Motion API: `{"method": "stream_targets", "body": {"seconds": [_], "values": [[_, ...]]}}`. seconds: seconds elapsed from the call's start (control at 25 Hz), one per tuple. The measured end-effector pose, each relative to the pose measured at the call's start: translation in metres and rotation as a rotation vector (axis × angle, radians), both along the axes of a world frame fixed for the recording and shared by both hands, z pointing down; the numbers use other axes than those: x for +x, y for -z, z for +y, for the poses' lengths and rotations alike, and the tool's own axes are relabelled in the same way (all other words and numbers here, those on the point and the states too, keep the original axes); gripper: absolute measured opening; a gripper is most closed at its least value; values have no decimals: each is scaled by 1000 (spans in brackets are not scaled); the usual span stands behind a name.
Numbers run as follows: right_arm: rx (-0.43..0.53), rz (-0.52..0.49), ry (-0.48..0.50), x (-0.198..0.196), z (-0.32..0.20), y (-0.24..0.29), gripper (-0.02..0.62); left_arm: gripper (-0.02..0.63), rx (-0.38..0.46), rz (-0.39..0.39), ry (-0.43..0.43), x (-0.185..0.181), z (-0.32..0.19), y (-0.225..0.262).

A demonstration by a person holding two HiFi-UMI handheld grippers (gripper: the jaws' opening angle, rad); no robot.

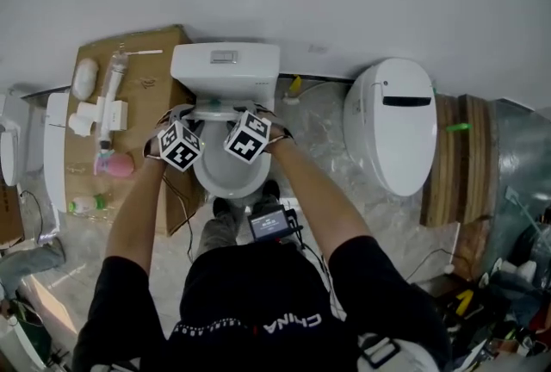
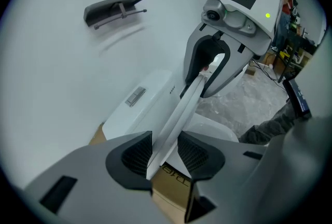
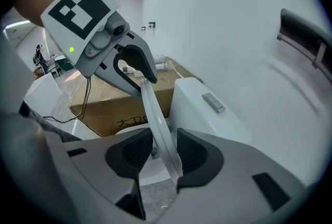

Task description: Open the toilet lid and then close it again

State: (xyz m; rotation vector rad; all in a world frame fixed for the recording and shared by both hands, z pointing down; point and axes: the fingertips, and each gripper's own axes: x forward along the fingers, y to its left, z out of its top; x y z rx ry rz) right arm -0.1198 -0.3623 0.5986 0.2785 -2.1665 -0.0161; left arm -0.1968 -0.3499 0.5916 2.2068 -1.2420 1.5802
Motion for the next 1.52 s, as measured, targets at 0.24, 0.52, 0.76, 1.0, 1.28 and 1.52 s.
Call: {"method": "stream_targets", "body": {"seconds": [0.24,0.52,0.76,1.0,1.28,1.52], "values": [[17,18,-20,10,58,-18,154,152,-23,-17,-51,10,60,-18],[85,86,-77,17,111,-48,161,158,-23,-4,-117,16,117,-48],[137,147,-86,29,149,-79,164,166,-64,13,-207,29,156,-80],[196,148,-63,37,177,-101,166,172,-19,2,-222,38,181,-103],[255,101,-12,43,208,-139,175,173,60,-46,-163,46,211,-142],[284,98,33,49,240,-186,188,184,87,-114,-110,53,243,-189]]}}
